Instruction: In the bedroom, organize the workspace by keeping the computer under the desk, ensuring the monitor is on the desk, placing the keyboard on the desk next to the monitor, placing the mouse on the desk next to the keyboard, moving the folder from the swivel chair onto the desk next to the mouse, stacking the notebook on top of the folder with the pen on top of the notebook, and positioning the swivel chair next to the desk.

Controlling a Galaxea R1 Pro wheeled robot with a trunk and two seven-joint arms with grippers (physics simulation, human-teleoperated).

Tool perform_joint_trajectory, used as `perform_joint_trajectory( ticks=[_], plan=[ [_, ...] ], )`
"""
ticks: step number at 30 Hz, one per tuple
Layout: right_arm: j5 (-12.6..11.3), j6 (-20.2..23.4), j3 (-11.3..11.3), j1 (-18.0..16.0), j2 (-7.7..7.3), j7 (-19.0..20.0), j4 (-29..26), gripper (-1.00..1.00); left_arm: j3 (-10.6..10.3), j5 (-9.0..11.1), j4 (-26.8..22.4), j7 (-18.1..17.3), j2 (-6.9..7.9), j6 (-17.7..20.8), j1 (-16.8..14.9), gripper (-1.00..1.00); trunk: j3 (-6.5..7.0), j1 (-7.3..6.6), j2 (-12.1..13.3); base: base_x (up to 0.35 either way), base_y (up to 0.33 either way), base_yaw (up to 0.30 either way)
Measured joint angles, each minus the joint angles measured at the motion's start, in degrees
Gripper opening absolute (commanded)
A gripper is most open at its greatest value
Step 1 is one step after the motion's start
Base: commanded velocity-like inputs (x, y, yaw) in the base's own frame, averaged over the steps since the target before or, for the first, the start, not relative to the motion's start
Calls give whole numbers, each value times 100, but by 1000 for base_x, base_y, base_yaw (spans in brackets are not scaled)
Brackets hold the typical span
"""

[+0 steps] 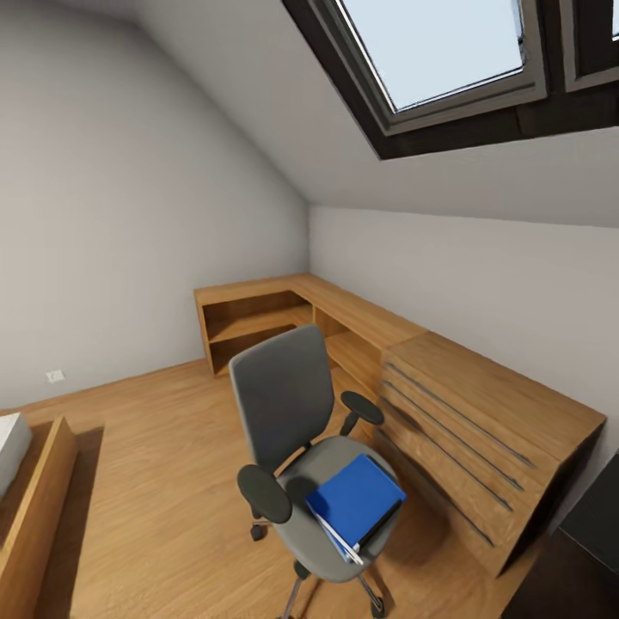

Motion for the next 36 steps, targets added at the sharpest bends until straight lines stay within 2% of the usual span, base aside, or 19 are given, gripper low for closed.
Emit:
perform_joint_trajectory(
  ticks=[5, 12, 13, 19, 20, 26, 27, 28, 30, 31, 33, 36],
  plan=[
    [6, -1, 0, 0, -2, 0, 1, 100, 22, 2, 18, -5, -1, 14, 0, 100, -22, 0, 0, 6, 0, 221],
    [28, -6, 0, 1, -17, -1, 58, 100, 20, 3, 191, -16, -3, 27, -1, 100, -32, -2, -1, 136, 0, 45],
    [331, -27, 0, 2, -31, 3, 143, 100, 20, -3, 233, -13, -3, 22, -1, 100, -32, -1, -1, 53, 0, 5],
    [832, -77, -3, 1, -36, 17, 140, 100, 2, -32, 246, -21, -4, 16, -1, 100, -32, 0, 0, 23, 0, 2],
    [980, -109, -3, 0, -41, 14, 131, 100, -5, -51, 248, -30, -4, 16, -2, 100, -32, 0, 0, 6, 0, 1],
    [1200, -92, 1, -19, -60, 2, -121, 100, 2, -62, 206, -45, 3, 92, 0, 100, -32, 0, 0, 2, 0, 0],
    [1237, 592, -14, -55, -227, 9, -793, 100, 19, -46, 117, -44, 8, 602, -64, 100, -31, 0, 0, 0, 0, 0],
    [1228, 948, -16, -81, -334, 38, -1122, 100, 53, -44, -4, -41, 17, 780, -136, 100, -31, 0, 0, 0, 0, 0],
    [1218, 1297, -35, -142, -427, 128, -1392, 100, 136, -30, -177, -37, 32, 963, -221, 100, -31, 0, 0, 0, 0, 0],
    [1214, 1637, -53, -240, -499, 250, -1634, 100, 288, -17, -374, -31, 50, 1171, -294, 100, -30, 0, 0, 0, 0, 0],
    [1192, 1985, -110, -382, -548, 407, -1835, 100, 526, -2, -585, -25, 66, 1442, -362, 100, -31, 0, 0, 0, 0, 0],
    [1162, 2518, -293, -635, -586, 669, -2020, 100, 1004, -24, -903, -15, 82, 1970, -455, 100, -31, 0, 0, 0, 0, 0]
  ],
)
